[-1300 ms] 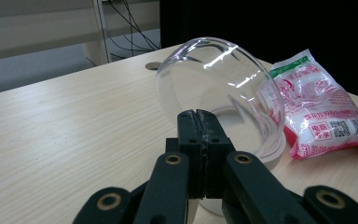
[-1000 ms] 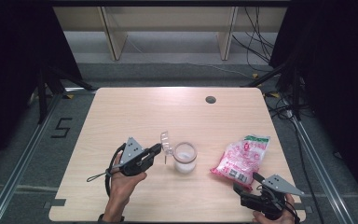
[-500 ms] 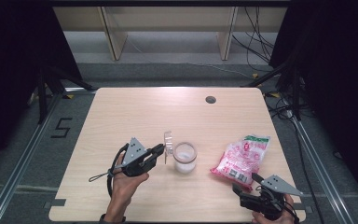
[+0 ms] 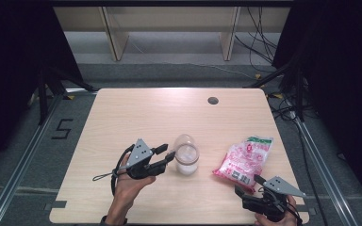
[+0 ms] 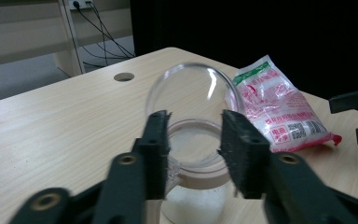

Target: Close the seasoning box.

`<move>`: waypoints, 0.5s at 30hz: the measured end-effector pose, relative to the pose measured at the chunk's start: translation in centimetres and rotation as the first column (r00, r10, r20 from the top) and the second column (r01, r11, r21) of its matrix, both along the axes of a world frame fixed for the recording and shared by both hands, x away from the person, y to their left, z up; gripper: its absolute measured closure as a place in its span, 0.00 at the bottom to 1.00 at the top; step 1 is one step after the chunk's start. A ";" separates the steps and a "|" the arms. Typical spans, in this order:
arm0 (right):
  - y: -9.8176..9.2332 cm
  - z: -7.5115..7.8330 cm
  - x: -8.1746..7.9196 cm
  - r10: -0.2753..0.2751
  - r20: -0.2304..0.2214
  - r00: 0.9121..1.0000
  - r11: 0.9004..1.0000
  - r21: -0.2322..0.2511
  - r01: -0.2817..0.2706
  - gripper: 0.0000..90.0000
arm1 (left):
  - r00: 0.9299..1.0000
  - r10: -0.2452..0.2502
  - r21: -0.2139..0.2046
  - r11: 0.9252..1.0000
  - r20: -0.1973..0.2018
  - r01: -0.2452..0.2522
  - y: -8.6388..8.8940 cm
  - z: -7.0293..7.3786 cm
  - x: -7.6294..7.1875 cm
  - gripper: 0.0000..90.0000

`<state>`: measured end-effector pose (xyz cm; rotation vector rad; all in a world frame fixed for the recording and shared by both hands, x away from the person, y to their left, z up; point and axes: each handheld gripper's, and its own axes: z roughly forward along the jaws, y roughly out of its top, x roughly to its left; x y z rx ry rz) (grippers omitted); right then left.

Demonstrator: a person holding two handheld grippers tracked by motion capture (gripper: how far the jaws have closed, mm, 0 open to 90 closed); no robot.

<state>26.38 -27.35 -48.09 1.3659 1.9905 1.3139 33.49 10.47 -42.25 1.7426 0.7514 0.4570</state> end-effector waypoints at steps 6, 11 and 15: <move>0.0 0.0 0.0 -0.001 0.000 1.000 1.000 0.006 0.001 0.17 | 1.000 -0.012 0.003 1.000 -0.010 0.012 0.2 -0.3 -0.5 0.44; -0.2 0.0 0.2 0.022 0.011 1.000 1.000 -0.005 -0.022 0.17 | 0.999 -0.008 -0.005 1.000 -0.037 0.007 0.6 -0.7 -1.0 0.35; -0.2 0.0 0.2 0.021 0.012 1.000 1.000 -0.001 -0.021 0.17 | 0.998 -0.005 -0.018 1.000 -0.063 0.004 1.0 -1.6 -1.3 0.30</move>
